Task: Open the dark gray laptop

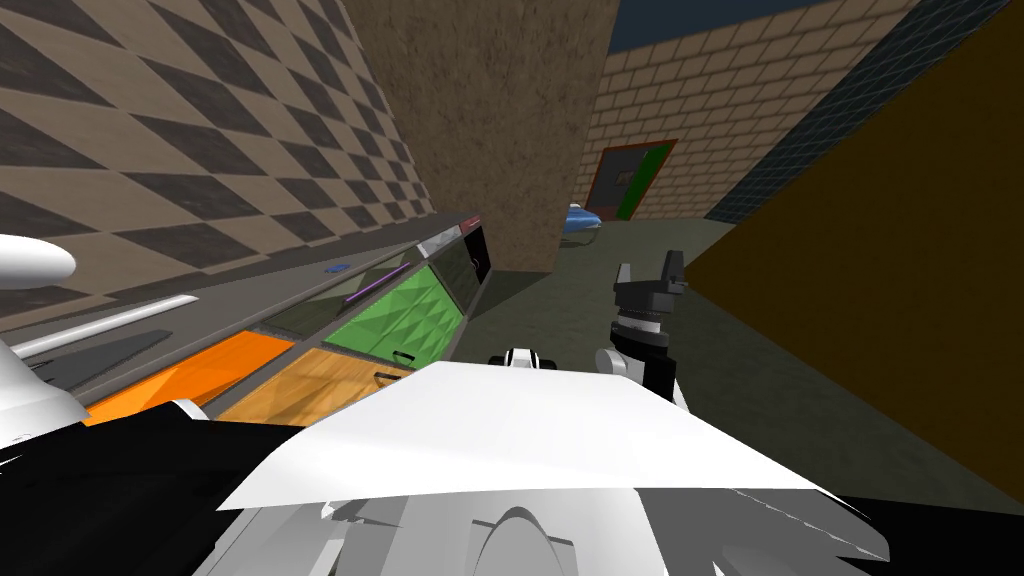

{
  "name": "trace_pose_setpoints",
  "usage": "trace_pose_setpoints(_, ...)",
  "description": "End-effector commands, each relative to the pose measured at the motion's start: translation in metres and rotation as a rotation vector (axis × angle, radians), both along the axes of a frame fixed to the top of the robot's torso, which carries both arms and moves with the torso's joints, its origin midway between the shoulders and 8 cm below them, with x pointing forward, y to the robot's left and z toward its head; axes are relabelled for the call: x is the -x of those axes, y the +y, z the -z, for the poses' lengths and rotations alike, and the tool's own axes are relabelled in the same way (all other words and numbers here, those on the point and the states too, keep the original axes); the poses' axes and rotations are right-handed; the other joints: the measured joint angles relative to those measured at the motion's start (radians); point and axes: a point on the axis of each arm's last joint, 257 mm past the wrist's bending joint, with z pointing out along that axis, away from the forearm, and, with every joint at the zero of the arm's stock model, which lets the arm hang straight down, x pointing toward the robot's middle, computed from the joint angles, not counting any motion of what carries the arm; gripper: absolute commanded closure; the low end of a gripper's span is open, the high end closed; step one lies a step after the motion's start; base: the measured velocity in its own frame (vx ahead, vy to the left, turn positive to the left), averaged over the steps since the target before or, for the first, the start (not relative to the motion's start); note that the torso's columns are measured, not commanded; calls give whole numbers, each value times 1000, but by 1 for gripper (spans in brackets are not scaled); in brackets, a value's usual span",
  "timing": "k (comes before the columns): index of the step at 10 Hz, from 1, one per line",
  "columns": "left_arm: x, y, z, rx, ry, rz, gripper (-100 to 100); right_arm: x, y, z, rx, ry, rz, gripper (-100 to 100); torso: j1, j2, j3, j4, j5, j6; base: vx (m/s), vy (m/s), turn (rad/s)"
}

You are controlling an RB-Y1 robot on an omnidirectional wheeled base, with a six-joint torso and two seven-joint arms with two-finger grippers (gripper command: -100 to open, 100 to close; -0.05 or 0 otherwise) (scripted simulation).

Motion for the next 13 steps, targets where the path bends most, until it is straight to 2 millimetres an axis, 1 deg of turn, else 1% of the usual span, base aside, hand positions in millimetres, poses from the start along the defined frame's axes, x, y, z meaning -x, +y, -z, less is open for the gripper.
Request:
trace_pose_setpoints(1,12,-7,4,-12,-3,-56,-100,0,0,0,0,0,0,0,0,0,0,0,0,0,174,7,37)
trace_pose_setpoints(3,11,-6,5,-9,-3,-48,-100,0,0,0,0,0,0,0,0,6,3,2,-1,-2,44,1,15)
trace_pose_setpoints(4,11,-6,5,-9,-3,-48,100,0,0,0,0,0,0,0,-1,10,6,4,-2,-4,9,0,-2)
trace_pose_setpoints(9,6,10,21,114,133,-45,100,0,0,0,0,0,0,0,-1,5,3,3,-2,-5,32,9,8)
trace_pose_setpoints(10,6,7,17,96,113,-45,100,0,0,0,0,0,0,0,-2,5,3,3,-2,-5,19,3,2)
trace_pose_setpoints(11,6,2,1,100,119,-47,-100,0,0,0,0,0,0,0,-2,7,4,3,-3,-5,3,24,-3)
trace_pose_setpoints(12,6,1,-5,100,119,-48,-100,0,0,0,0,0,0,0,-1,8,5,3,-3,-5,0,37,-8)
trace_pose_setpoints(13,6,-3,-16,101,119,-48,-100,0,0,0,0,0,0,0,-1,8,5,3,-2,-5,-4,35,-5)
